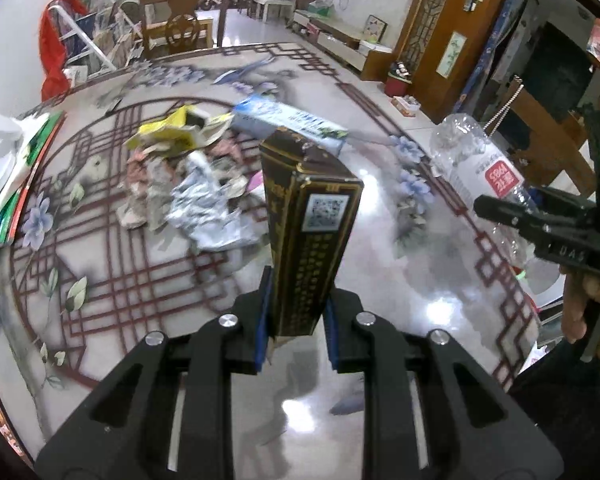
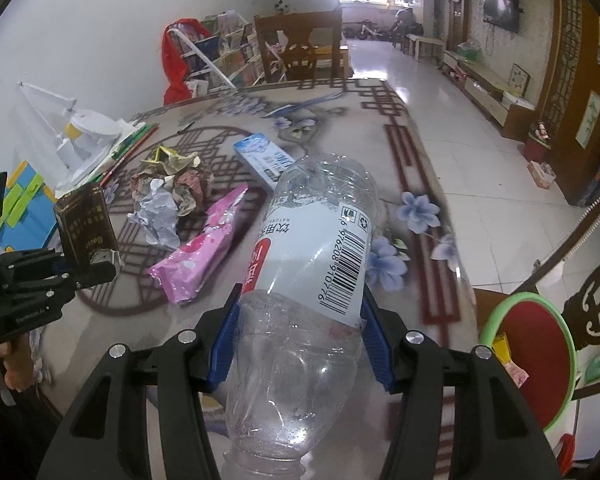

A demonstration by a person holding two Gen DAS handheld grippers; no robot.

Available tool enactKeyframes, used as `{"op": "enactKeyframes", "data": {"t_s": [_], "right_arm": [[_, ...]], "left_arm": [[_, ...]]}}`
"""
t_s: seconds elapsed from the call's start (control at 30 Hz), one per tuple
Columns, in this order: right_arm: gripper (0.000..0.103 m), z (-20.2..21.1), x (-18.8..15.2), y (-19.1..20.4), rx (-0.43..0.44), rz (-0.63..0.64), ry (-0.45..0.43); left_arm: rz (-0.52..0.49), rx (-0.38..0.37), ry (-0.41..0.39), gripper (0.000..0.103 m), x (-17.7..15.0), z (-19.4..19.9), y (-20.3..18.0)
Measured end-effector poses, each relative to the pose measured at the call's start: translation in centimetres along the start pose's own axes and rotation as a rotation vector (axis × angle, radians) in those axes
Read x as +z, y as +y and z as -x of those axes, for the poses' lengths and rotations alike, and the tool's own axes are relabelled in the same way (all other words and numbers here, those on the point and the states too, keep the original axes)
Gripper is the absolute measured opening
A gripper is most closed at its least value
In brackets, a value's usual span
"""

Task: Collect trash
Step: 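Carry the bottle and gold box to the red bucket and release them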

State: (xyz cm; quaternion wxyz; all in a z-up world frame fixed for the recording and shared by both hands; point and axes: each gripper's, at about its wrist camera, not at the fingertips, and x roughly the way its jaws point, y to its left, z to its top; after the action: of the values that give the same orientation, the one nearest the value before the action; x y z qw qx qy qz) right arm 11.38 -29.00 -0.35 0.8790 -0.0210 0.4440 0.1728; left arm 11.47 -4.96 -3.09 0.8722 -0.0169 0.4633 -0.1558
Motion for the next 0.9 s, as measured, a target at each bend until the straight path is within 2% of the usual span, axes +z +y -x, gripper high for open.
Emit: {"op": "enactKeyframes", "data": {"t_s": [0.43, 0.67, 0.9], "right_arm": [[0.053, 3.3, -0.8, -6.0, -0.026, -0.109, -0.065], [0.053, 4.9, -2.4, -11.5, -0.064, -0.211, -0.079], [0.053, 7.3, -5.0, -18.6, -0.120, -0.352, -0.096]], "left_arm": [[-0.073, -0.116, 0.013, 0.022, 4.6, -2.9, -8.0], [-0.125, -0.193, 0.038, 0.022, 6.1, -4.9, -13.6], [-0.204, -0.299, 0.076, 0.022, 7.7, -7.9, -21.5]]}}
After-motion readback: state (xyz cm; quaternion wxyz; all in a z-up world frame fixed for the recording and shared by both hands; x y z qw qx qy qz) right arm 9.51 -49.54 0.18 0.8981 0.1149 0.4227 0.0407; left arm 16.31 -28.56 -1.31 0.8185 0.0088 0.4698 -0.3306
